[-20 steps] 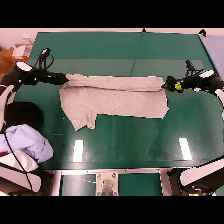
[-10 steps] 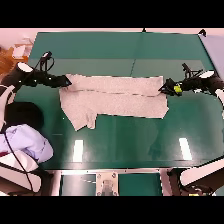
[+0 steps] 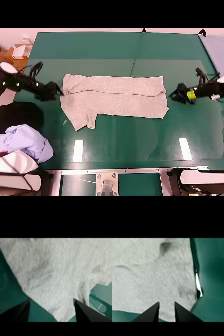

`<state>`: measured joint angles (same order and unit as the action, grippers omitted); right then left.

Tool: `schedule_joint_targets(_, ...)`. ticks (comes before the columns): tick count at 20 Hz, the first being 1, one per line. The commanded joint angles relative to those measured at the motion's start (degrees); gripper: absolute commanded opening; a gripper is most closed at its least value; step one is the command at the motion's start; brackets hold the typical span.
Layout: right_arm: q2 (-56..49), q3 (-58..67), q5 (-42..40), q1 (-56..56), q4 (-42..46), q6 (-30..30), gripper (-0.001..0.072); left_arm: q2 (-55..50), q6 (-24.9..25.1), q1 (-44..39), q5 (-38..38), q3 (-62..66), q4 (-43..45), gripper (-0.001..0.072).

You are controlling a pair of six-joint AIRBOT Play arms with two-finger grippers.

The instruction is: Fold the shirts.

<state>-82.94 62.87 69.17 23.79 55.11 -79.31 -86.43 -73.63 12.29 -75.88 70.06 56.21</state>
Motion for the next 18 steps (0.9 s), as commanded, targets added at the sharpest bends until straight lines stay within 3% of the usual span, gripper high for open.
schedule_joint_targets(1, 10.64, -15.10, -5.49, 1.33, 1.27, -4.28, 0.0229, 11.76, -4.94, 0.42, 2.80, -15.15, 4.20, 0.0611)
schedule_joint_targets(3, 15.72, -22.84, -9.99, 1.31, -1.18, -4.57, 0.0240, 17.77, -6.54, 0.26, 8.26, -24.50, 2.60, 0.0612)
schedule_joint_targets(5, 18.01, -28.52, -14.86, 0.98, -7.34, -4.11, 0.0419, 20.06, -6.01, 0.24, 13.75, -31.80, -2.82, 0.0612)
schedule_joint_targets(6, 17.90, -30.01, -16.48, 0.42, -8.74, -4.02, 0.0434, 20.04, -4.79, 0.24, 16.65, -34.38, -6.27, 0.0611)
schedule_joint_targets(10, 17.88, -32.79, -22.75, -4.28, -11.52, -4.28, 0.0434, 19.21, 1.11, 0.24, 25.57, -39.76, -17.25, 0.0611)
schedule_joint_targets(14, 15.96, -32.87, -27.89, -7.28, -15.10, -4.72, 0.0433, 15.13, 6.80, -1.44, 27.06, -39.95, -27.21, 0.0611)
schedule_joint_targets(18, 13.53, -32.87, -28.87, -7.21, -17.05, -4.74, 0.0433, 10.86, 7.06, -10.25, 29.92, -39.95, -29.49, 0.0610)
